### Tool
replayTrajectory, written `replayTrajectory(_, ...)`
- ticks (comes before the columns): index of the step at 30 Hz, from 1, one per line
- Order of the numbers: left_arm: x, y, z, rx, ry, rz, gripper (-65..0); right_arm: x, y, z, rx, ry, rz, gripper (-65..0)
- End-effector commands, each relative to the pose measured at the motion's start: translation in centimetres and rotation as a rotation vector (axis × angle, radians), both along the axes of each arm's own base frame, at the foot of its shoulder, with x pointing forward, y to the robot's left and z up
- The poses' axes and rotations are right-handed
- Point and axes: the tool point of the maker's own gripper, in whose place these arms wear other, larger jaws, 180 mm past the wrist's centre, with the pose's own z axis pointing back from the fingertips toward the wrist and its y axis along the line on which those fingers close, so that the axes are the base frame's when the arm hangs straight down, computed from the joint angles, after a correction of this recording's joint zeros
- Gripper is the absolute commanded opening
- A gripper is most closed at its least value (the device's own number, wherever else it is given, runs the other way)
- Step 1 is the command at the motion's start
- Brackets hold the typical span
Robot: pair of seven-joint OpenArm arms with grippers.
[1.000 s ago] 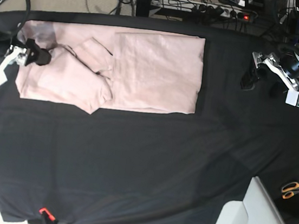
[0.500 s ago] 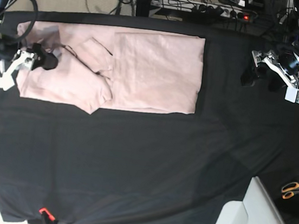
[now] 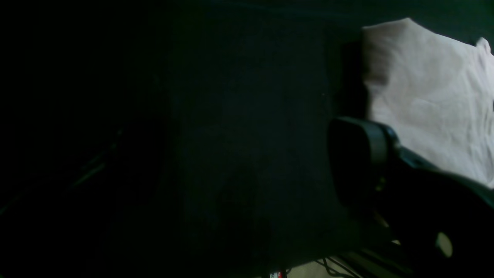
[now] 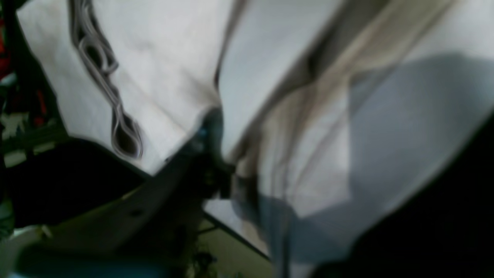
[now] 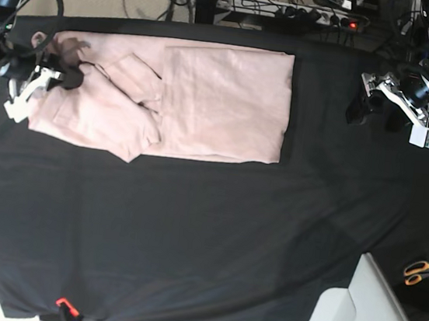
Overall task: Fold the T-shirt properly
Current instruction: 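Grasp the shirt's sleeve end with the right gripper, then lift the sleeve end and fold it over toward the shirt's middle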
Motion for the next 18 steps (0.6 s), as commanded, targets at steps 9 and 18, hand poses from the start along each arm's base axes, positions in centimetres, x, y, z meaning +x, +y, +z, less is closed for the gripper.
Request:
replayTrajectory(9,0.5,0.7,1.2,0.012,-0.042,0.0,0.0,0.5,-0.2,0.7,-0.136,-0.054,0.072,-64.4)
replayTrajectory(18,-0.9,1.6,0.9,0.04,-0.006,-0.011,0.0,2.2,1.4,4.6,-0.365,-0.218,0.165,-64.4)
